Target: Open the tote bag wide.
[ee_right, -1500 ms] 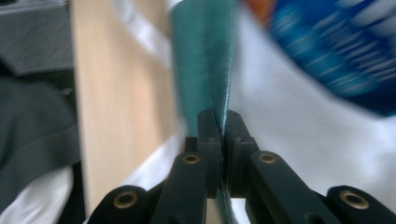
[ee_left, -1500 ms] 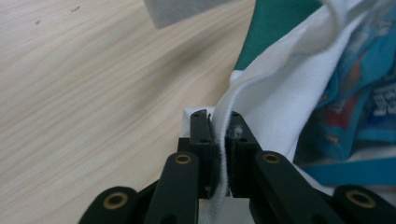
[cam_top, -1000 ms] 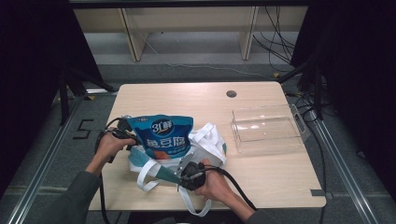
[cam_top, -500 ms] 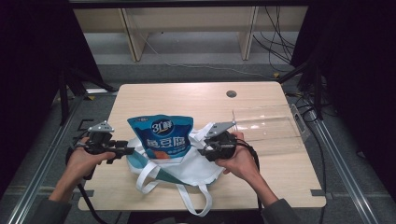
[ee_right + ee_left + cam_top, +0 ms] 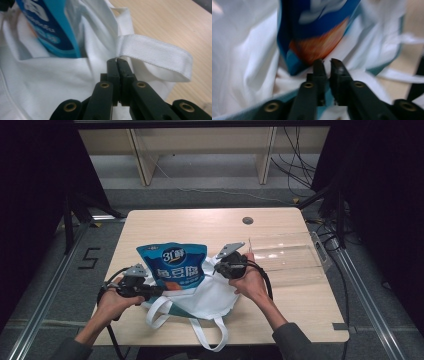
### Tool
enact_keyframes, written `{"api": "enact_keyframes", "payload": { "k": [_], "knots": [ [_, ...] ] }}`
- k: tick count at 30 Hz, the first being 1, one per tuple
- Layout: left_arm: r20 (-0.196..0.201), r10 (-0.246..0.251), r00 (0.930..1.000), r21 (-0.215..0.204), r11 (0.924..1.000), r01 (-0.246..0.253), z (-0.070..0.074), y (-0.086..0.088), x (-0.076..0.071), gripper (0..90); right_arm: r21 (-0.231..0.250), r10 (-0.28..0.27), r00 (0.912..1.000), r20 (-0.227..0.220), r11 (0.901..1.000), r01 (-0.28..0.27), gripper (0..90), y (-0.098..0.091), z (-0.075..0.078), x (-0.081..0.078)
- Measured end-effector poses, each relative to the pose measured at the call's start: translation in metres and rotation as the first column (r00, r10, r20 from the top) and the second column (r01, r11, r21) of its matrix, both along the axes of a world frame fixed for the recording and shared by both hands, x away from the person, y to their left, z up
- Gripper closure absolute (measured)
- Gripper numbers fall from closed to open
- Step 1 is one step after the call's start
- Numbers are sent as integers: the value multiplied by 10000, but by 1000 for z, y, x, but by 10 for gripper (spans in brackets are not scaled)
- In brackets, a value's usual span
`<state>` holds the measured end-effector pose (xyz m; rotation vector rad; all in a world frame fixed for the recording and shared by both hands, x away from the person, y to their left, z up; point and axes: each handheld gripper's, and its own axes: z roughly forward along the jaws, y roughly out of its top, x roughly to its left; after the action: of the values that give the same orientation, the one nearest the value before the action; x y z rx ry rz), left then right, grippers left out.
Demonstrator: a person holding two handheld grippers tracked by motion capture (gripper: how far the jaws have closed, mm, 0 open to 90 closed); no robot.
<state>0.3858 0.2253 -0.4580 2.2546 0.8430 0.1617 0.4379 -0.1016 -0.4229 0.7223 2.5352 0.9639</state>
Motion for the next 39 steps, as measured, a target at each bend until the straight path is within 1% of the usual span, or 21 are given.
{"api": "enact_keyframes", "payload": {
  "k": [2,3,5,6,7,8,10,14,18,19,21,23,24,27,28,29,34,35,37,38,39],
  "knots": [
    [-187,108,9998,211,9997,-104,-13,0,0,897,52,-333,9994,97,9994,332,900,-2,-2,4],
    [-317,-63,9995,718,9974,86,-17,1,1,897,-53,-489,9988,54,9988,490,900,-3,-3,7],
    [-375,-227,9990,1295,9912,273,-24,-5,-2,898,-495,-966,9953,110,9941,970,900,-4,-10,13],
    [-431,-384,9983,1458,9883,443,-26,-8,-3,899,-767,-1009,9944,316,9917,1031,900,-4,-18,18],
    [-406,-190,9990,1321,9909,242,-29,-13,-6,899,-981,-1001,9950,27,9902,998,900,-4,-21,21],
    [-513,-690,9963,2002,9767,780,-29,-13,-4,899,-1161,-1040,9945,141,9877,1050,900,-3,-27,24],
    [-623,-777,9950,2162,9722,894,-33,-16,-4,900,-1458,-1100,9939,-62,9834,1079,900,-1,-39,31],
    [-598,-730,9955,2182,9722,844,-35,-17,-4,900,-1748,-1351,9894,-523,9768,1242,900,5,-64,40],
    [-533,-782,9955,2194,9716,881,-35,-17,-5,899,-1705,-1392,9885,-589,9771,1275,899,5,-66,41],
    [-458,-453,9979,1789,9825,528,-37,-19,-7,899,-1634,-1371,9887,-613,9785,1256,898,4,-66,41],
    [-421,-478,9980,2012,9780,554,-35,-17,-6,897,-1217,-1586,9861,-493,9809,1517,885,2,-65,41],
    [-307,-512,9982,1752,9830,558,-31,-14,-8,890,-839,-1622,9861,-371,9838,1587,827,-2,-60,41],
    [-155,-200,9997,1536,9879,221,-29,-14,-10,874,-804,-1588,9847,-712,9849,1530,779,-5,-52,38],
    [102,-112,9999,1091,9940,100,-20,-9,-14,819,129,-1753,9817,-743,9842,1767,702,-14,-34,32],
    [174,-115,9998,1009,9948,97,-16,-7,-16,801,392,-1787,9784,-1039,9822,1835,678,-18,-26,28],
    [253,80,9996,555,9984,-94,-13,-7,-18,773,707,-1522,9845,-870,9848,1585,649,-21,-21,28],
    [446,463,9979,-278,9986,-451,2,-2,-26,622,987,-1103,9899,-891,9880,1190,554,-26,-2,13],
    [465,502,9977,-207,9986,-493,4,0,-29,600,1024,-939,9934,-659,9897,1003,535,-26,-2,11],
    [454,573,9973,-424,9976,-554,6,1,-34,552,1042,-927,9913,-932,9893,1023,501,-25,1,7],
    [516,619,9968,-493,9970,-593,8,3,-37,517,1009,-822,9942,-701,9909,890,490,-26,2,7],
    [577,682,9960,-594,9961,-647,9,4,-39,472,1105,-992,9896,-1037,9877,1106,473,-25,4,4]
  ]
}}
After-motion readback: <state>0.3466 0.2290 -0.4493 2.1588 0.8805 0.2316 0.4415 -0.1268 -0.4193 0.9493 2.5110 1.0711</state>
